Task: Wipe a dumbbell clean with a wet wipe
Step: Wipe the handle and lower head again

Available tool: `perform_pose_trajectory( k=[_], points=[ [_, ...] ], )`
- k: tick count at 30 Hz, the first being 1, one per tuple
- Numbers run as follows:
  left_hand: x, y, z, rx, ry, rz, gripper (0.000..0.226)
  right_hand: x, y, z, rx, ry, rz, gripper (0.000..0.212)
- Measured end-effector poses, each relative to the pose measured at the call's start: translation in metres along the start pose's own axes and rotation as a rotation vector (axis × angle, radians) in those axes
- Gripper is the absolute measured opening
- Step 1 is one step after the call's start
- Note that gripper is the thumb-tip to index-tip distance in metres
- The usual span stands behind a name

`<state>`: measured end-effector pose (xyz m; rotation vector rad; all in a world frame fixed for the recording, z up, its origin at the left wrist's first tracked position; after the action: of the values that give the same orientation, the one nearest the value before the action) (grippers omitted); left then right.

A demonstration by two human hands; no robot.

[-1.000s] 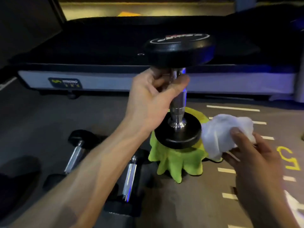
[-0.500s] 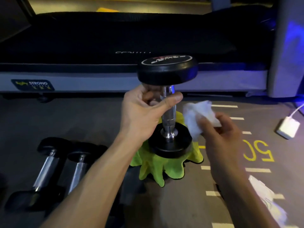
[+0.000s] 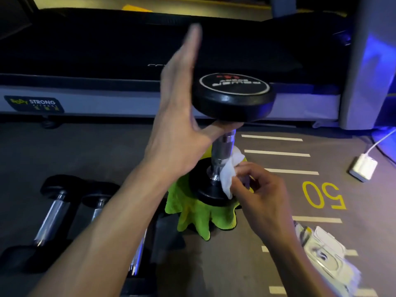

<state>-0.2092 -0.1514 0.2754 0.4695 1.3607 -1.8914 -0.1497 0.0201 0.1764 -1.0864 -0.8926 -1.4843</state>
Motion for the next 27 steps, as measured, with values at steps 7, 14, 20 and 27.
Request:
perform_pose_trajectory(
  k=[7, 14, 20, 27],
  points=[
    [-0.005, -0.005, 0.007, -0.105, -0.050, -0.026, 0.062, 0.002, -0.005, -0.001, -0.007, 0.143, -0.079, 0.031],
    [-0.013, -0.011, 0.004, -0.165, -0.198, 0.018, 0.058, 0.034, -0.003, -0.009, -0.291, 0.467, 0.094, 0.028],
    [-0.008, -0.011, 0.006, -0.157, -0.207, 0.032, 0.058, 0.006, -0.032, 0.001, 0.164, 0.138, -0.115, 0.017],
    [-0.005, -0.013, 0.006, -0.166, -0.197, 0.057, 0.058, 0.033, -0.008, -0.015, -0.222, 0.440, 0.031, 0.029]
  ],
)
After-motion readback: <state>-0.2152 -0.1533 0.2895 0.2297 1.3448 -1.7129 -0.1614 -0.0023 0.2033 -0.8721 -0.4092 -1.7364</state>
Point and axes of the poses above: each hand's wrist, its own y-axis away from the middle knuckle, its own z-axis out of the back of the hand, x = y × z, the point moved 8 cm from there along -y, towards the middle knuckle, and after that the axes turned 9 degrees about -z, right-handed, at the moved point
